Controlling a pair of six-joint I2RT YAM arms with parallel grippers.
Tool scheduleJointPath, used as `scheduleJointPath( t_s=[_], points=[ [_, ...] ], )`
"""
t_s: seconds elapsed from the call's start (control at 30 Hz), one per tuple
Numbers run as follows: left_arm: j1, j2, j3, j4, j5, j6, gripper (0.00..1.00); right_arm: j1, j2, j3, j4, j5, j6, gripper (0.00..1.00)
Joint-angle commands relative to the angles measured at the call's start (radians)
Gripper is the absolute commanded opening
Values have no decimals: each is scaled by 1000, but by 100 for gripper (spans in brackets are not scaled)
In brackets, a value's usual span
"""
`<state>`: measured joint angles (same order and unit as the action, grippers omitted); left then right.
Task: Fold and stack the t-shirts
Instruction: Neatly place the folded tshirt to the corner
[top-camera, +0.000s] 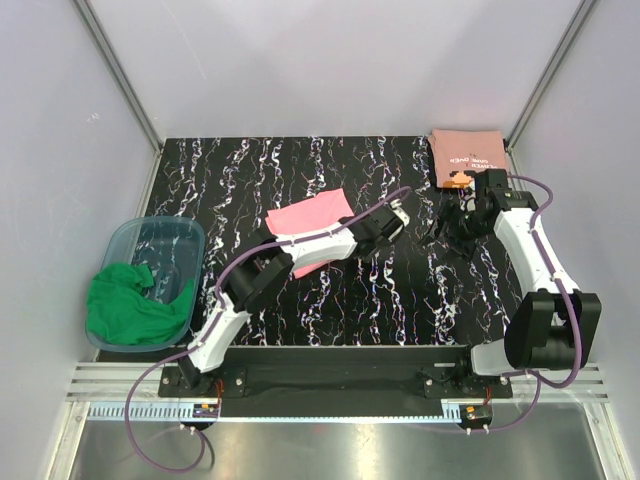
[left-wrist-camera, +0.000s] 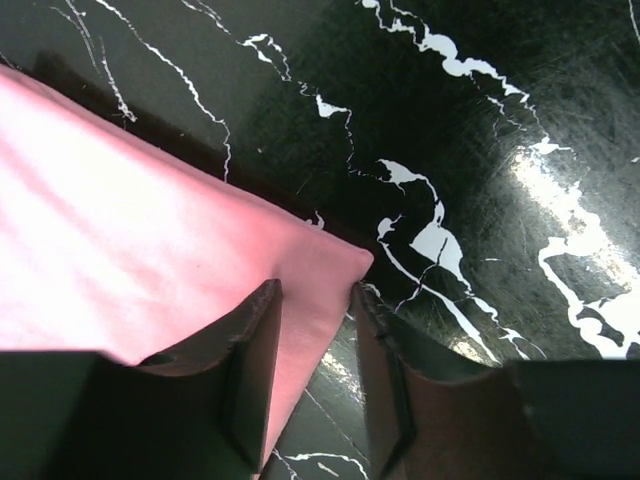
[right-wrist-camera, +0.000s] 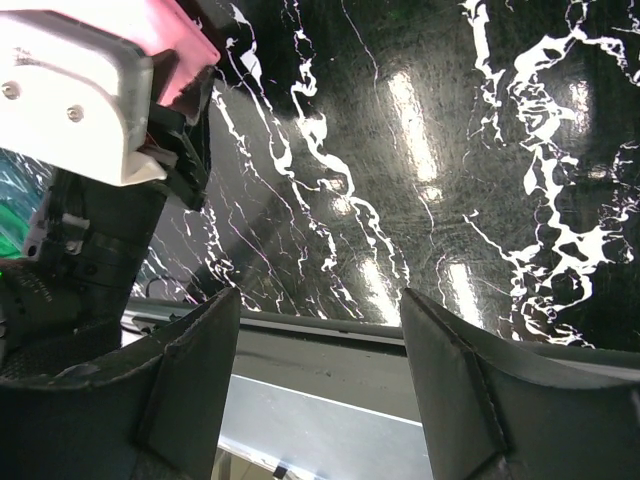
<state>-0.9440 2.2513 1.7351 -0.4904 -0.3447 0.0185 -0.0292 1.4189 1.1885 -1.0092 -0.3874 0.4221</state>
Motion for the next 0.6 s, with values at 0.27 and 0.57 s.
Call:
scheduleJointPath(
  t_s=[0.27,0.57],
  points=[
    [-7,-1,0,26,35,12,1,-3,78,-7,115,-84,7,73],
    [-3,-249,-281,93,162,-17,0,-38,264,86,213,-128,41,74]
  ],
)
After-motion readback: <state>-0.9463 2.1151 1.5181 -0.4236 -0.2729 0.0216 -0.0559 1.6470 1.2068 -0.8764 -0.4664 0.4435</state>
